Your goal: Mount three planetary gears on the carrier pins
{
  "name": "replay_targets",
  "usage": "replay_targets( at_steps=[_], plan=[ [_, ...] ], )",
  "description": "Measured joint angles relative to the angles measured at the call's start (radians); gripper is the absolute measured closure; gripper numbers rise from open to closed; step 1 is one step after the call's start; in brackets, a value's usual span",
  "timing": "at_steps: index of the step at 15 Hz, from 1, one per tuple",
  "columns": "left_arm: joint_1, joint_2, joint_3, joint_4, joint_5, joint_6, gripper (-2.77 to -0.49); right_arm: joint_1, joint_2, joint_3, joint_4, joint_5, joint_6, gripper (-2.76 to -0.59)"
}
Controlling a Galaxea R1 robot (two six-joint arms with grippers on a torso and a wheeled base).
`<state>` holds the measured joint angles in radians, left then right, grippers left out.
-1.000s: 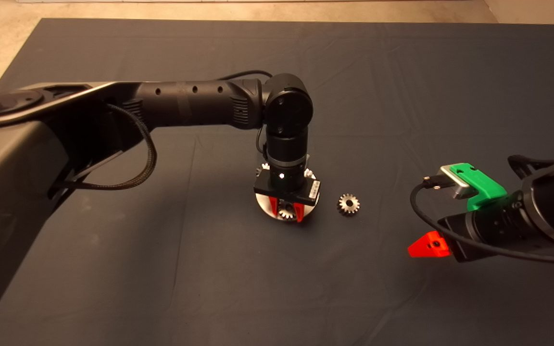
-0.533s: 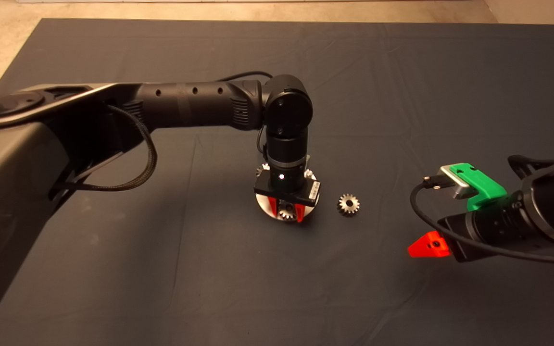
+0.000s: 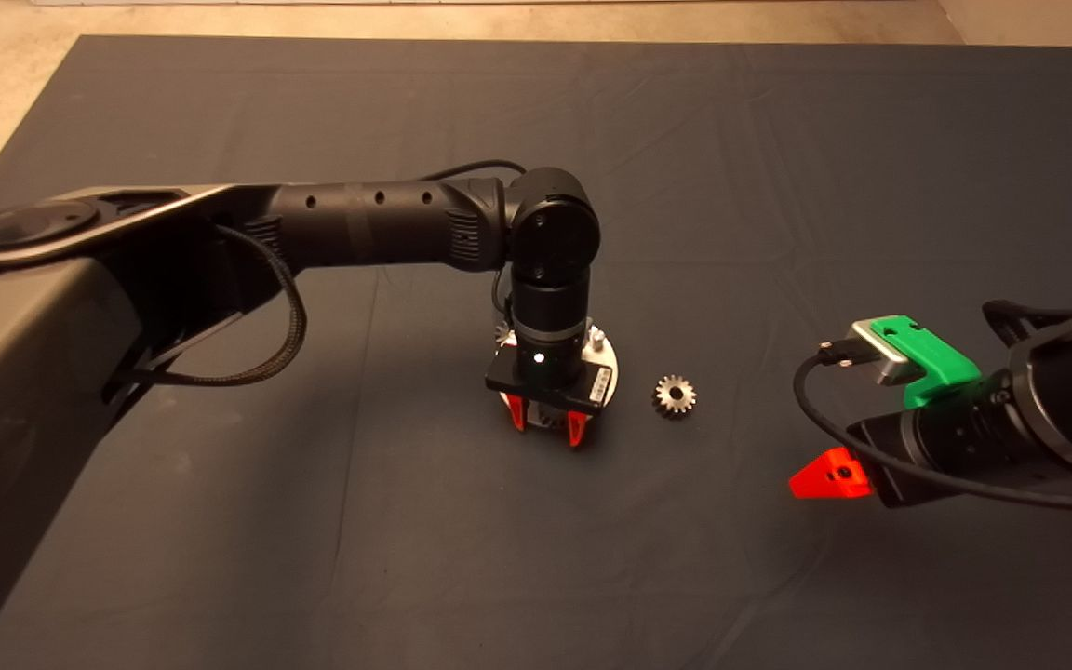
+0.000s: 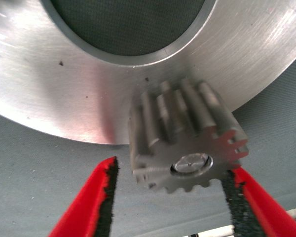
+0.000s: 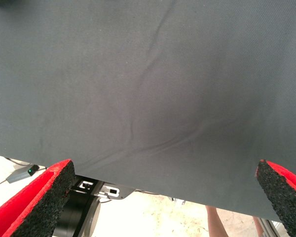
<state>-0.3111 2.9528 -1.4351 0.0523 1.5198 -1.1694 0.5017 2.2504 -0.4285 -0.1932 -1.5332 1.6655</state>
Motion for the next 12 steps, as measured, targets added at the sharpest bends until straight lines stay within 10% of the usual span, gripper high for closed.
replay_targets(
  at_steps=[6, 12],
  plan=[
    [-0.019, -0.016, 0.067, 0.000, 0.000, -0.038, -1.62, 0.000, 0.000, 0.000, 0.000, 0.000, 0.000, -2.75],
    [-0.069, -0.118, 0.260, 0.000, 0.000, -0.151, -1.90, 0.000, 0.000, 0.000, 0.000, 0.000, 0.000, -2.75]
  ],
)
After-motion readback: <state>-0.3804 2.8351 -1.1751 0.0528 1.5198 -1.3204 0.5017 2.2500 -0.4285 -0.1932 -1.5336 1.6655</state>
